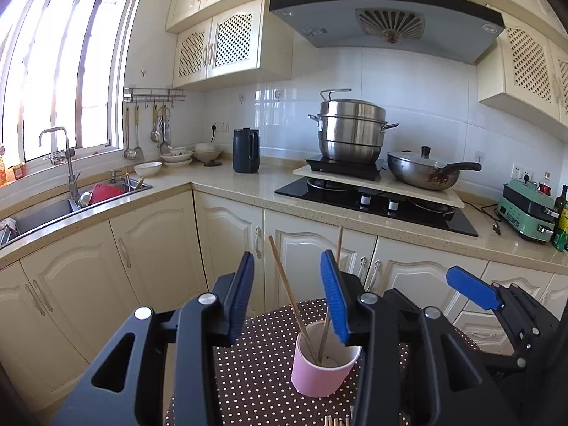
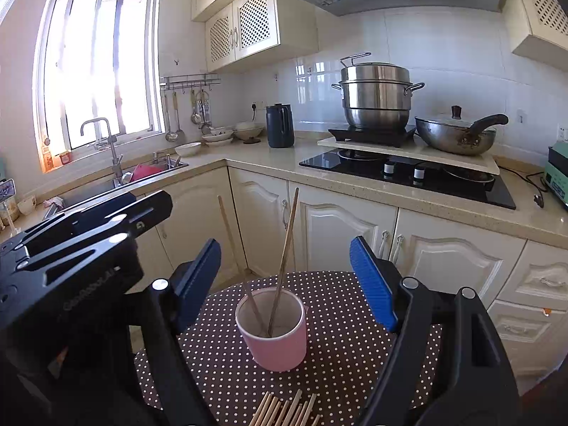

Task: Organize utensils
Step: 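Open the left gripper to release the chopstick into the cup, then move the left gripper back down over the chopsticks row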

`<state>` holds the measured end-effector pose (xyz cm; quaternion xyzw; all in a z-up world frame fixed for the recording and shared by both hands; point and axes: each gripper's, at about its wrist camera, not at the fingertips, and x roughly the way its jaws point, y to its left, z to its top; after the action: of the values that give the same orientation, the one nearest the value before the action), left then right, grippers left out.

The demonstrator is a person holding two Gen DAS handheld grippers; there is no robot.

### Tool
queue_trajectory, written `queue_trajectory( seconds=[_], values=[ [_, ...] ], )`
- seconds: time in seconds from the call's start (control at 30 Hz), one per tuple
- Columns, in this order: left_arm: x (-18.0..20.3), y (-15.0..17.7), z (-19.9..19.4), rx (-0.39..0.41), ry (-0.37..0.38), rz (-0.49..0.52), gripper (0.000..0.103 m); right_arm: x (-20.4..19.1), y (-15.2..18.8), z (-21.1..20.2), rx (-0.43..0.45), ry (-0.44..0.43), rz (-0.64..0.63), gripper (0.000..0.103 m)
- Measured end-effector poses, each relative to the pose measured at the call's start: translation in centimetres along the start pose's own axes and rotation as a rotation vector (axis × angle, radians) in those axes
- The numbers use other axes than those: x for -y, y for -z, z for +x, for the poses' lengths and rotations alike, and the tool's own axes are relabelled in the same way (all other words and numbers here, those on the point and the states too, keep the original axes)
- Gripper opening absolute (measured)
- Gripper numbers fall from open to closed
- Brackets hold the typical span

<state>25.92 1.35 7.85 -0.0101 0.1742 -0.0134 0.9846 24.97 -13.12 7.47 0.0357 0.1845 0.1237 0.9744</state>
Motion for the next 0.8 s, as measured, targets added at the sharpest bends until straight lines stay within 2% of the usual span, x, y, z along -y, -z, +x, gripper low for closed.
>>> queue_trajectory(
  seconds=[0.1, 0.4, 0.63, 0.8],
  values=[
    [0.0, 0.7, -1.8, 0.025, -0.003, 0.005, 0.046, 0.2, 0.6, -1.2, 0.009, 0.007, 0.015, 0.076],
    [-0.4, 3.7, -5.3, 0.035, 0.006, 0.003, 0.051, 1.2, 3.2, -4.8, 0.012, 0.006, 0.04, 0.082],
    [-0.3, 8.0, -5.7, -0.013, 0.015, 0.032, 0.052, 1.8, 5.7, -6.4, -0.022, 0.029, 0.042, 0.089],
    [-0.6, 11.5, -4.1, -0.109, 0.016, 0.044, 0.052, 2.2, 8.0, -6.1, -0.076, 0.057, 0.05, 0.092]
  ],
)
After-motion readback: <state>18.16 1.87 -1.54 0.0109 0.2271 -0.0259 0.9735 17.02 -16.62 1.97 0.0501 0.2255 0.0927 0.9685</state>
